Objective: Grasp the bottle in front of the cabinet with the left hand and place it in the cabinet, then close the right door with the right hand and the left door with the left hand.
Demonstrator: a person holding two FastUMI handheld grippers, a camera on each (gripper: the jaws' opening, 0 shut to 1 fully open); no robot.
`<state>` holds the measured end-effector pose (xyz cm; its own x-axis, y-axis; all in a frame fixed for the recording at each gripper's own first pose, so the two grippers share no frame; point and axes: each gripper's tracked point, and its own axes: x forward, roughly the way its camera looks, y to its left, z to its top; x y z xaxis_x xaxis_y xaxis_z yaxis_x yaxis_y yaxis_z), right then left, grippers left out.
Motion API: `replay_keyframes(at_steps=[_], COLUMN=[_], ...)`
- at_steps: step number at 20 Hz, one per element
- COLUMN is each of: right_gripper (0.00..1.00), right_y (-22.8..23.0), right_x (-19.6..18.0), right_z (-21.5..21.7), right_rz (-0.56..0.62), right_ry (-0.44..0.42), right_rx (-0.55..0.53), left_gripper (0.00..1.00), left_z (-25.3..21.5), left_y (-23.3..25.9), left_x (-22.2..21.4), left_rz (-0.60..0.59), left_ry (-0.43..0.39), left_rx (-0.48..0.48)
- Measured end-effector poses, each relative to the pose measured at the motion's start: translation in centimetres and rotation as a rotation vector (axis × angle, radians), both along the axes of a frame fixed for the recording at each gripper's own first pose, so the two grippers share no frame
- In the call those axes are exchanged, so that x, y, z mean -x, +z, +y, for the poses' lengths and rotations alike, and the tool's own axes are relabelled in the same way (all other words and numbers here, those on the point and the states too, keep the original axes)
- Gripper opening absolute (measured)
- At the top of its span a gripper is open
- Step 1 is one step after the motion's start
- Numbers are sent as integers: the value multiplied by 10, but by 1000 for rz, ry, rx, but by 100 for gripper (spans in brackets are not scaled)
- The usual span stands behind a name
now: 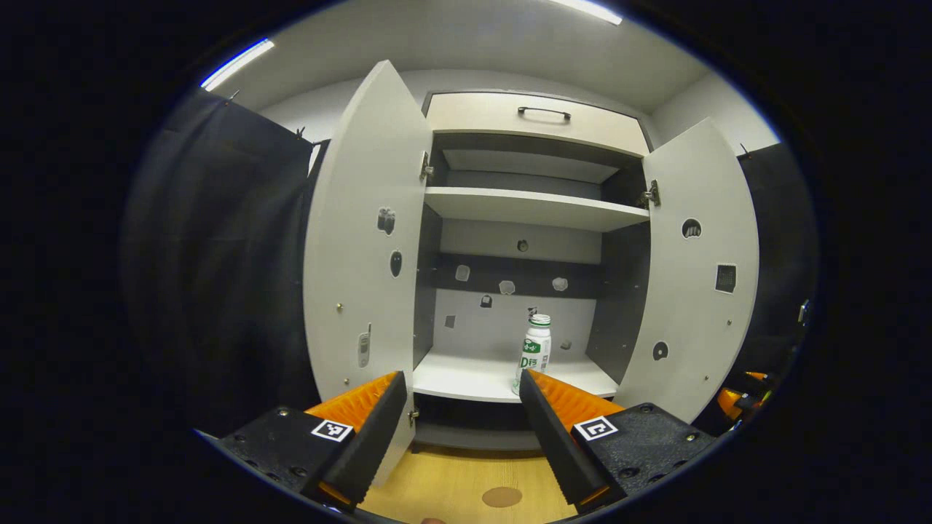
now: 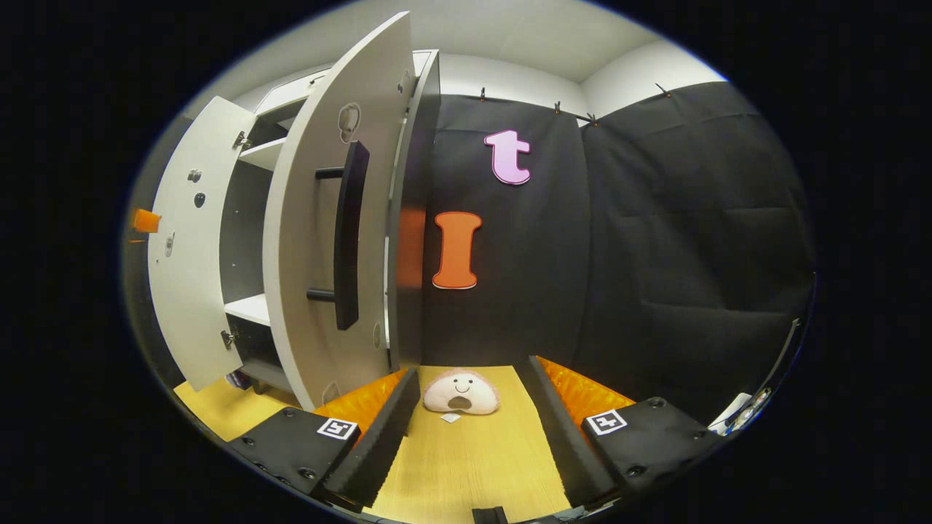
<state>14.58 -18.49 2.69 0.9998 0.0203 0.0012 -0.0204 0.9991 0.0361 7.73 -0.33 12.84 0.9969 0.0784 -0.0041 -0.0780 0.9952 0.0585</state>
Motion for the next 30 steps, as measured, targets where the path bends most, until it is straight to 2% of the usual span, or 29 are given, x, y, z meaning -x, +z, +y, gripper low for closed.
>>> replay_keyframes(at_steps=[6, 8, 9, 11, 18, 23, 25, 30], right_gripper=[98, 98, 92, 100, 95, 94, 94, 94], right_y=[-13, -19, -19, -17, -19, -18, -18, -15], right_x=[-28, -30, -30, -31, -27, -25, -25, -32], right_z=[23, 31, 34, 41, 51, 77, 95, 144], right_rz=[19, 34, 31, 26, 26, 28, 31, 25], right_ry=[-16, -20, -21, -16, -18, 18, 46, 121], right_rx=[-22, -24, -23, -26, -66, -58, -71, -74], left_gripper=[95, 95, 95, 95, 95, 95, 93, 95], left_z=[42, 51, 55, 66, 90, 107, 117, 137], left_y=[-3, -5, -6, -6, -4, -12, -12, -16], left_x=[30, 31, 32, 36, 29, 28, 29, 26], left_rz=[-26, -31, -33, -36, -32, -11, -8, -2], left_ry=[17, 11, 5, 1, -26, -28, -18, 8], left_rx=[-16, -4, 3, 9, 15, 30, 26, 32])
